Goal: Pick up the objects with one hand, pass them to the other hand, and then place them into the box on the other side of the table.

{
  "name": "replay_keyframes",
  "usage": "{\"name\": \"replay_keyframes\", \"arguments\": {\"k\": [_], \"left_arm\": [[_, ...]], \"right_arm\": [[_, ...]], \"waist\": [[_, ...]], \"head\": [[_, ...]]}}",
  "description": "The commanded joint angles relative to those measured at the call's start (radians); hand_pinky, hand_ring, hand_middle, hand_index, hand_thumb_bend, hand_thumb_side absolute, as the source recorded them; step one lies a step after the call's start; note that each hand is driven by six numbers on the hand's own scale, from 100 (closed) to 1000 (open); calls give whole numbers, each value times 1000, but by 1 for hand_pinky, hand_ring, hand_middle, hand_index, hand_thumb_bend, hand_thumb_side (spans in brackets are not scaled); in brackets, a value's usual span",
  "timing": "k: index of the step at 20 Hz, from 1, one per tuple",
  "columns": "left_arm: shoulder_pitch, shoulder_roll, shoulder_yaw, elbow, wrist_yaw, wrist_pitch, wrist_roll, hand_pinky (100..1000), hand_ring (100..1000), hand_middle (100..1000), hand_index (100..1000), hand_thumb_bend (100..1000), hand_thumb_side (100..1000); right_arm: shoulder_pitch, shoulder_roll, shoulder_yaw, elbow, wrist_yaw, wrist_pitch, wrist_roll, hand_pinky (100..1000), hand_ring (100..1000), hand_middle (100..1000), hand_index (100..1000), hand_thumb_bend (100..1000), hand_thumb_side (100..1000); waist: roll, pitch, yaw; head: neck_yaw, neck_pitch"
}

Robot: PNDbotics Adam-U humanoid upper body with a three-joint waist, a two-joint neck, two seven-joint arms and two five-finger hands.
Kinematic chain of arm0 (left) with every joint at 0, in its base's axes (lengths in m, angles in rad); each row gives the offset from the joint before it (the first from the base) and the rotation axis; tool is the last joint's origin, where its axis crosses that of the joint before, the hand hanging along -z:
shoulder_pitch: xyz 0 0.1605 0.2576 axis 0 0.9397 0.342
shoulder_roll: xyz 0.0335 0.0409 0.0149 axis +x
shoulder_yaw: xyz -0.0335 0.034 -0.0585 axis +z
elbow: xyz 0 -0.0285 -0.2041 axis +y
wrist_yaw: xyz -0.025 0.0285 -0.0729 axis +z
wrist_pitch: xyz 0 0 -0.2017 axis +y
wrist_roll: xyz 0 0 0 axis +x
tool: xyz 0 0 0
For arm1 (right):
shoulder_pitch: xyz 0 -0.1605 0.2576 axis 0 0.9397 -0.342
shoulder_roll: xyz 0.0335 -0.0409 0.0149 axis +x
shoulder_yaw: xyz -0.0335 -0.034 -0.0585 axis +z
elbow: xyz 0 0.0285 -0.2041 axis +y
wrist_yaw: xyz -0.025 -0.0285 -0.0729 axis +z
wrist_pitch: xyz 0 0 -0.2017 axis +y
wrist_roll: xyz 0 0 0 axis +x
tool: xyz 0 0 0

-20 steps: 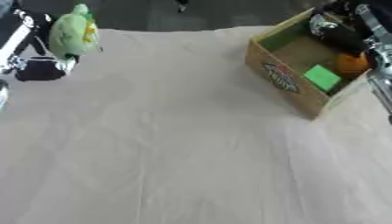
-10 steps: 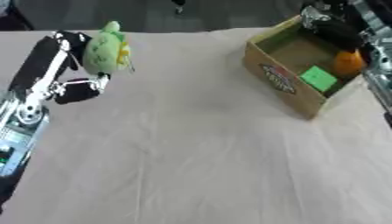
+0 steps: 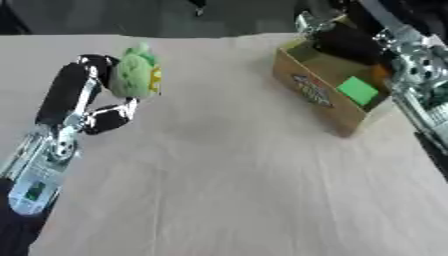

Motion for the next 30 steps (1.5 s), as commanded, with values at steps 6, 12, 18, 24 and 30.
{"name": "replay_keyframes", "arguments": {"k": [6, 12, 18, 24, 30], "left_arm": [[-5, -28, -5, 26, -62, -23, 104, 431, 460, 415, 471, 116, 100], [2, -42, -9, 33, -103, -33, 156, 431, 461, 415, 470, 118, 100], [2, -52, -16, 24, -148, -39, 189, 434, 464, 416, 472, 130, 100], [5, -65, -21, 28, -198, -45, 204, 437, 467, 418, 473, 140, 100], [6, -73, -22, 28, -235, -49, 223, 439, 468, 418, 474, 146, 100]], "right_arm": [[-56, 85, 60, -22, 130, 25, 92, 1000, 970, 829, 963, 100, 508], [-82, 140, 102, -20, 197, 70, 142, 1000, 973, 832, 968, 100, 549], [-98, 192, 136, -3, 250, 99, 182, 1000, 979, 837, 979, 100, 639], [-125, 234, 173, 19, 290, 123, 212, 1000, 981, 836, 983, 100, 717], [-133, 269, 203, 63, 330, 154, 234, 1000, 976, 830, 1000, 100, 856]], "waist": [[-10, -32, -6], [-16, -34, -7], [-20, -34, -9], [-23, -35, -9], [-27, -33, -6]], "head": [[-36, 17], [-42, 34], [-51, 37], [-59, 42], [-62, 42]]}}
